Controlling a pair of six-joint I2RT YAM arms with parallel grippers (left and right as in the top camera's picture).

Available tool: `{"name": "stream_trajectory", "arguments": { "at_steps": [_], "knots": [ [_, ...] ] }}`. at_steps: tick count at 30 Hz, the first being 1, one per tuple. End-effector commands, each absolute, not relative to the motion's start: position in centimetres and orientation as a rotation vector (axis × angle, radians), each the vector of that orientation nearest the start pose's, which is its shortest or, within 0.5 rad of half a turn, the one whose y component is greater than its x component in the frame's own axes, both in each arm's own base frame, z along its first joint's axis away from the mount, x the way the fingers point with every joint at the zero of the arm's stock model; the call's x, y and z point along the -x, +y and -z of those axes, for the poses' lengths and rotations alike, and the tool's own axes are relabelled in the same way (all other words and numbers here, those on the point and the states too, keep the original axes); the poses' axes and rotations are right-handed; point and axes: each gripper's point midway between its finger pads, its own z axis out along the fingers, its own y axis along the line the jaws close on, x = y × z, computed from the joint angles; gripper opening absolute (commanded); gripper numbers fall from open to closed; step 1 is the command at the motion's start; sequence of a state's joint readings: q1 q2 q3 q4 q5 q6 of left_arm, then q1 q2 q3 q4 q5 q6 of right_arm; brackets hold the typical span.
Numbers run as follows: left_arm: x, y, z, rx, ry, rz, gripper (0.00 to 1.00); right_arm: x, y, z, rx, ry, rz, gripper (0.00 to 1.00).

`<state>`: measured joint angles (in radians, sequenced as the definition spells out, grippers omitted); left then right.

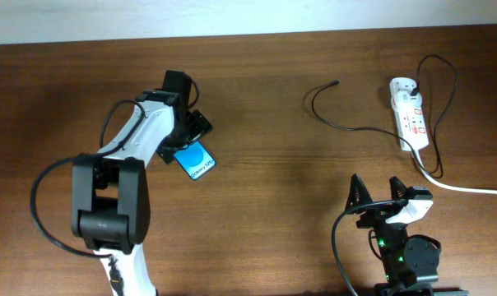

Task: Plug charger to phone and switch on socket
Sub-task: 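Move the left gripper over the phone and grasp it, then lift the phone with the left gripper and tilt it upright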

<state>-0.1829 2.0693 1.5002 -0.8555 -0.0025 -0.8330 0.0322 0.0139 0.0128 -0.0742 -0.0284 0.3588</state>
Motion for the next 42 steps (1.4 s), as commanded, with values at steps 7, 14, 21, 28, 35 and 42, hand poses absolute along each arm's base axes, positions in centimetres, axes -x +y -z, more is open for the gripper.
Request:
{"name": "stream_trajectory", "arguments": {
  "at_steps": [7,14,21,28,35,42],
  "knots": [
    [-41.2,-7.7,0.6,1.012,2.897,0.082,0.99,-24.6,1.3,-15.6,-0.237,1.641,-0.316,0.99],
    [-40.1,-7.2,0.7,1.024,2.932,0.026,0.99,-24.6,1.3,-15.6,-0.237,1.641,-0.316,0.99],
    [-43.5,-7.4,-4.2,0.918,2.879,0.048,0.99,-24.6,1.3,-15.6,-0.237,1.642,-0.316,0.99],
    [-41.1,-5.4,-5.8,1.052,2.923,-0.104,0.99,-24.6,1.3,-15.6,-0.237,1.641,-0.316,0.99],
    [-40.5,-6.1,-3.3,1.067,2.95,-0.028,0.99,-24.6,1.3,-15.6,-0.237,1.641,-0.316,0.99],
    [-39.4,-5.9,-1.8,1.076,2.973,-0.056,0.99,-24.6,1.3,-15.6,-0.237,1.641,-0.316,0.99]
  ]
}}
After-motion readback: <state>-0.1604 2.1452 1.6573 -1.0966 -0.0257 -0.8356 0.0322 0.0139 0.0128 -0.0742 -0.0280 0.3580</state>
